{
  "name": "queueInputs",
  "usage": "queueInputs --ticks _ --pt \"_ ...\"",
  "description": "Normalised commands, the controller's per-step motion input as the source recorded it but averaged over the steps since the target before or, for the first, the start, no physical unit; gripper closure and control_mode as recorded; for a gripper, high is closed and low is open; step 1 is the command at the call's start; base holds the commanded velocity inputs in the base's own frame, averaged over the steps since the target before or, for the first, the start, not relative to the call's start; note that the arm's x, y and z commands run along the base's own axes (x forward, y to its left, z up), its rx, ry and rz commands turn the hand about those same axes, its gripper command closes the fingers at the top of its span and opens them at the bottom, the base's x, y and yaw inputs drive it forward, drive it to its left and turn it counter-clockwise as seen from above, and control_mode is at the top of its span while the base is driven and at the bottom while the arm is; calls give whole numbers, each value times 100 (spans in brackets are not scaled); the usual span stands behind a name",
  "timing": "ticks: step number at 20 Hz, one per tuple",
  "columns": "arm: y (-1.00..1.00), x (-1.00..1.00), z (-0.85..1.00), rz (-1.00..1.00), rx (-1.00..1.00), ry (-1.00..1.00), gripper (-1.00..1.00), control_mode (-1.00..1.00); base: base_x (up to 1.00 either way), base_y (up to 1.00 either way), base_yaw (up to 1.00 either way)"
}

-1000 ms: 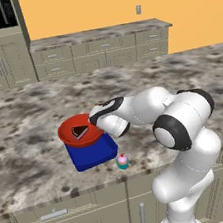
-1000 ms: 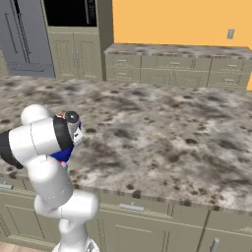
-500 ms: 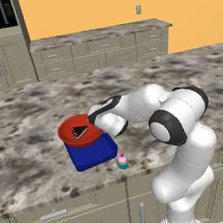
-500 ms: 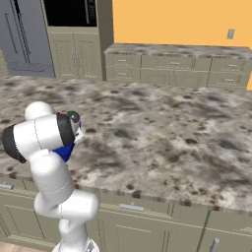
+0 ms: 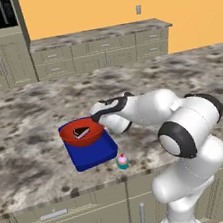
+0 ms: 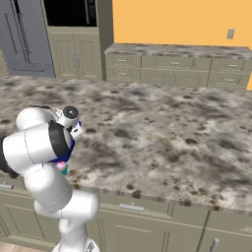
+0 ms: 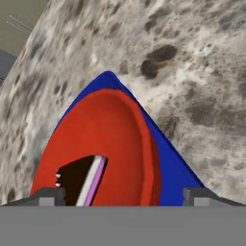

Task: Place the bowl with cake and the cupcake onto the tray.

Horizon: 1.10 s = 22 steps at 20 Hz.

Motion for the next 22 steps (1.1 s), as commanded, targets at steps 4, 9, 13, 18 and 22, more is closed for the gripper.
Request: queueInputs --ticks 4,9,13,18,22 --pt "-26 -21 59 -1 -5 12 -100 -100 0 0 0" --pt "-28 -46 54 4 -9 9 -100 -100 0 0 0" --pt "-5 -64 15 19 -18 5 -100 -100 0 0 0" --pt "-11 -59 0 28 -14 2 -100 -100 0 0 0" --pt "-18 -60 -6 29 -10 1 -100 -100 0 0 0"
